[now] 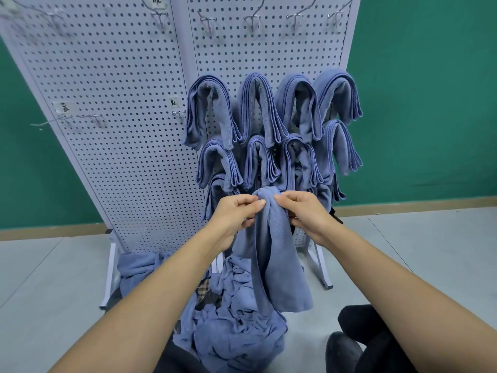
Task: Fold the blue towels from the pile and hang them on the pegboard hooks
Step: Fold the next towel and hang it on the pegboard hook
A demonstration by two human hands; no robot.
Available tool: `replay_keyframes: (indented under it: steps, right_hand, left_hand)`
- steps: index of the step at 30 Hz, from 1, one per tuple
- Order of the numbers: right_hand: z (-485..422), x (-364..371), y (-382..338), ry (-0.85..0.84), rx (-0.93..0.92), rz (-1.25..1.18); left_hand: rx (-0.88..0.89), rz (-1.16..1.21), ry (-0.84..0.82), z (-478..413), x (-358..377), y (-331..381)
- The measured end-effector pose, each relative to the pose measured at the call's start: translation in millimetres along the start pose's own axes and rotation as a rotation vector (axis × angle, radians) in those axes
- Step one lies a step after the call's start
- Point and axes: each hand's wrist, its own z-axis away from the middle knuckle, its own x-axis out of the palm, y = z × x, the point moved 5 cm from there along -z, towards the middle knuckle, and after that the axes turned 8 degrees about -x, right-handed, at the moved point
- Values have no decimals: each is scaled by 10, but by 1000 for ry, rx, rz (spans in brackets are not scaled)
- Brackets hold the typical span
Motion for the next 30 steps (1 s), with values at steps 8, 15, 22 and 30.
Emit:
replay_keyframes:
  steps: [8, 15, 22, 30]
  right_hand:
    - [-30, -229, -55, 130, -24, 176]
    - [-32, -630, -17, 268, 31, 260]
    - [-129, -922, 81, 361, 55, 93]
    - [-141, -736, -9, 189, 62, -122]
  left_hand:
    - [-34, 244, -5, -23, -193, 105]
    - [-59, 386, 114, 9, -663, 186]
    - [-107, 446, 249, 30, -1085, 133]
    - [-116, 430, 253, 23, -1190, 105]
